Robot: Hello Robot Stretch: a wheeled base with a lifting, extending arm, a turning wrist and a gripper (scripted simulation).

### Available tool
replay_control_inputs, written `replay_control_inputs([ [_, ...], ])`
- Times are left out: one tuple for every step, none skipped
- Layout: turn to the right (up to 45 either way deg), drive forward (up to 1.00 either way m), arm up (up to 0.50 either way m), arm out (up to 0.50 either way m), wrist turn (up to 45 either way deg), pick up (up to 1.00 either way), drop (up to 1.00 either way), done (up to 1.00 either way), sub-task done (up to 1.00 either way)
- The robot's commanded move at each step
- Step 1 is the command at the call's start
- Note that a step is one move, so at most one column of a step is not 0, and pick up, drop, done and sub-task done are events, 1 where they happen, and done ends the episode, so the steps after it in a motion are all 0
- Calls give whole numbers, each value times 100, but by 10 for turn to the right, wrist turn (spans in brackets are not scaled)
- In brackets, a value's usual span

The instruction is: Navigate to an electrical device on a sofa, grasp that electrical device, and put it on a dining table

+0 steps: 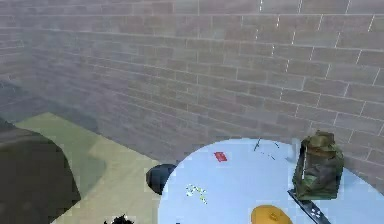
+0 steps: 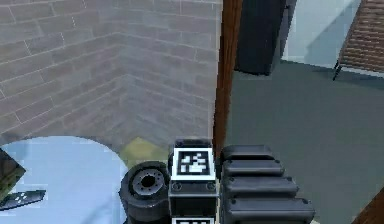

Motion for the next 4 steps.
replay_control_inputs([
  [450, 0, 0, 0, 0, 0, 0, 0, 0],
  [450, 0, 0, 0, 0, 0, 0, 0, 0],
  [120, 0, 0, 0, 0, 0, 0, 0, 0],
  [-450, 0, 0, 0, 0, 0, 0, 0, 0],
])
